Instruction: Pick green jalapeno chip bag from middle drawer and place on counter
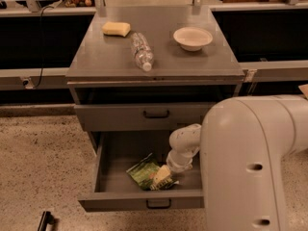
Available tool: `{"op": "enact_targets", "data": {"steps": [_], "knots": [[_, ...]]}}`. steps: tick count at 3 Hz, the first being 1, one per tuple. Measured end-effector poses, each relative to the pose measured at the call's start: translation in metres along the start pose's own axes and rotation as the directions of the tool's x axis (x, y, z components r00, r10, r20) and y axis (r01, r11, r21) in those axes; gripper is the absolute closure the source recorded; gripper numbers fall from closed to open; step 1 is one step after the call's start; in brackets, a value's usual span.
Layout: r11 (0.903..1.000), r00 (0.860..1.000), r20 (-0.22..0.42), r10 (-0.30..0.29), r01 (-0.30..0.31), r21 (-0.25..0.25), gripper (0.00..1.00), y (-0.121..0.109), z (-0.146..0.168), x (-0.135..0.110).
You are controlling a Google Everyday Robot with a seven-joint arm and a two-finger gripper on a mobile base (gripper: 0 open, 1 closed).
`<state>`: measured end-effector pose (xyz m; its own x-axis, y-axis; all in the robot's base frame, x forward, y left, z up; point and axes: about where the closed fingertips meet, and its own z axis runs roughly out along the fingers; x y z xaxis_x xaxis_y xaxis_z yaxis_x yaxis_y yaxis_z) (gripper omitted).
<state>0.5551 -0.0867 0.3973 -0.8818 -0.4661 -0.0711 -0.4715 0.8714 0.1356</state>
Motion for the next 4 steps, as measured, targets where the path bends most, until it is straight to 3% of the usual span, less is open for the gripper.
{"op": "enact_targets", "data": {"steps": [2, 3, 4], "knots": [[1.0, 1.0, 0.024, 0.007, -0.007, 0.001, 0.26, -0.008, 0.038, -0.016], [0.9994, 0.996, 0.085, 0.002, 0.001, -0.034, 0.51, -0.006, 0.035, -0.026], [0.995, 0.982, 0.188, -0.031, 0.048, -0.088, 0.74, 0.005, 0.014, -0.037]]}}
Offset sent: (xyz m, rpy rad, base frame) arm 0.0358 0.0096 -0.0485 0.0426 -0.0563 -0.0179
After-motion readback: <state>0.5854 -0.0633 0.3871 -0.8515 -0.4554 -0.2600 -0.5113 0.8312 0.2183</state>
